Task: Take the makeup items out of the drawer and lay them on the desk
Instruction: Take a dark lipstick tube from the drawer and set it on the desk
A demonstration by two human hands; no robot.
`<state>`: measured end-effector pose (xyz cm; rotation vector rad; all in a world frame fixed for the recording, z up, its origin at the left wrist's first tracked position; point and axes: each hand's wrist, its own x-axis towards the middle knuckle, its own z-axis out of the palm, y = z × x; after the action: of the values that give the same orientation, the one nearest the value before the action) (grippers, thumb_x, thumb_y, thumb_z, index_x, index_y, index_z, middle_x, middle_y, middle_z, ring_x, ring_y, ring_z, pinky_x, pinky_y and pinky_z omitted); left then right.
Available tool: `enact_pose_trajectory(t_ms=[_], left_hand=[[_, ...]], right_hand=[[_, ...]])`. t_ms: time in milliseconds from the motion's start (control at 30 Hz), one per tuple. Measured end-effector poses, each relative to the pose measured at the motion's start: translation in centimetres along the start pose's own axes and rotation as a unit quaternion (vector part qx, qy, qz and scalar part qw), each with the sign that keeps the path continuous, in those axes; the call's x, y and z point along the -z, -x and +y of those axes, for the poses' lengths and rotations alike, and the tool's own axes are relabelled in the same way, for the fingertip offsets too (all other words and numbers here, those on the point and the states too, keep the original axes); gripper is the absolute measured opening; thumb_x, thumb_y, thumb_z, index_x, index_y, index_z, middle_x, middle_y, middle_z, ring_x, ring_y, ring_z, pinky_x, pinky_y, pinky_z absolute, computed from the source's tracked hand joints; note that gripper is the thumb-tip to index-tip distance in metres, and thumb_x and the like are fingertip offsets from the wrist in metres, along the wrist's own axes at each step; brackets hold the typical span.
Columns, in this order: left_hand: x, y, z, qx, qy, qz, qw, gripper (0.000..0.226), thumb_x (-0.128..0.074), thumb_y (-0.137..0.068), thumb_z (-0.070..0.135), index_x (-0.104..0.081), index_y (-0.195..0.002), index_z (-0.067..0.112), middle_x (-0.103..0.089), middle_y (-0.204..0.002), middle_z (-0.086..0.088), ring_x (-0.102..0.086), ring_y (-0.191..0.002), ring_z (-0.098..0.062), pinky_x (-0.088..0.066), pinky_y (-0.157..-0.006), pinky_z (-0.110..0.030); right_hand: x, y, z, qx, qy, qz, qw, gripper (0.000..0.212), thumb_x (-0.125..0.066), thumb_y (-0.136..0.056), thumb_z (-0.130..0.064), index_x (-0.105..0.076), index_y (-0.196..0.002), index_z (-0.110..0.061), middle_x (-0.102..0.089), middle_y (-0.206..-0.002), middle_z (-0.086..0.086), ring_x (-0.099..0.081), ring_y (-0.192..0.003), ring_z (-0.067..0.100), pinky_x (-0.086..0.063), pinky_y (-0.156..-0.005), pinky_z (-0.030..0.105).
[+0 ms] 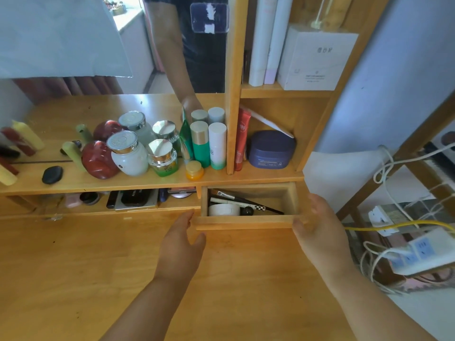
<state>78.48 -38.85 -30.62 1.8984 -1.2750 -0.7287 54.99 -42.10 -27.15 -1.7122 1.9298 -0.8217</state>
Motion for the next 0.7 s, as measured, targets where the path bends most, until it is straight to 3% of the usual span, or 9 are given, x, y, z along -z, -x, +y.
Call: enact_pose_trajectory(t_ms=[67, 133, 267, 333, 433, 700], left_hand=[[0.4, -0.2, 0.4, -0.063, -0.043, 0.017, 0.997, 0.042, -0.062, -0.085, 0.015, -0.052, -0.125, 0.02, -0.053, -0.112, 0.011, -0.053, -0.108, -0.016, -0.043, -0.09, -0.029], [0.6, -0.7, 0.6, -0.128, -0.105, 0.013, 0.986, 0.032, -0.063, -0.083, 0.012, -0.059, -0.115, 0.017, -0.061, -0.107, 0.005, -0.059, -0.1, -0.019, -0.045, -0.083, -0.028], [0.7, -1.8, -0.2, -0.222, -0.201, -0.007, 0.954, 0.018, -0.069, -0.077, 0.012, -0.065, -0.094, 0.018, -0.07, -0.09, 0.0, -0.067, -0.073, -0.021, -0.052, -0.06, -0.029], [1.0, -2.1, -0.3, -0.24, -0.213, -0.007, 0.947, 0.012, -0.056, -0.08, 0.027, -0.062, -0.09, 0.022, -0.069, -0.083, 0.003, -0.066, -0.064, -0.017, -0.05, -0.051, -0.025], [1.2, -2.4, -0.5, -0.258, -0.221, -0.014, 0.94, 0.02, -0.042, -0.081, 0.034, -0.059, -0.088, 0.025, -0.067, -0.079, 0.005, -0.063, -0.059, -0.015, -0.046, -0.047, -0.021], [1.1, -2.8, -1.0, -0.275, -0.215, -0.008, 0.937, 0.019, -0.044, -0.083, 0.034, -0.059, -0.088, 0.024, -0.067, -0.078, 0.006, -0.063, -0.059, -0.014, -0.047, -0.046, -0.021]], right_hand=[[0.0, -0.3, -1.9, 0.077, 0.063, -0.005, 0.995, 0.045, -0.06, -0.087, -0.024, -0.047, -0.13, -0.022, -0.055, -0.129, -0.003, -0.052, -0.117, 0.014, -0.036, -0.09, 0.023], [-0.9, -1.0, -3.4, 0.109, 0.088, -0.063, 0.988, 0.035, -0.058, -0.088, -0.029, -0.054, -0.123, -0.024, -0.061, -0.123, -0.006, -0.055, -0.111, 0.011, -0.039, -0.089, 0.022], [-3.2, -2.3, -5.0, 0.091, 0.141, -0.138, 0.976, 0.026, -0.057, -0.088, -0.033, -0.062, -0.112, -0.027, -0.068, -0.109, -0.006, -0.06, -0.103, 0.013, -0.05, -0.083, 0.031], [-4.2, -2.8, -5.4, 0.076, 0.156, -0.137, 0.975, 0.026, -0.057, -0.086, -0.036, -0.063, -0.11, -0.028, -0.069, -0.105, -0.006, -0.061, -0.1, 0.014, -0.05, -0.079, 0.031], [-5.3, -3.4, -5.7, 0.06, 0.178, -0.126, 0.974, 0.025, -0.057, -0.085, -0.04, -0.063, -0.106, -0.028, -0.07, -0.1, -0.006, -0.061, -0.096, 0.017, -0.048, -0.073, 0.028], [-5.8, -4.3, -6.9, 0.048, 0.247, -0.135, 0.958, 0.016, -0.059, -0.082, -0.036, -0.067, -0.085, -0.023, -0.067, -0.079, -0.004, -0.059, -0.075, 0.019, -0.044, -0.061, 0.027]])
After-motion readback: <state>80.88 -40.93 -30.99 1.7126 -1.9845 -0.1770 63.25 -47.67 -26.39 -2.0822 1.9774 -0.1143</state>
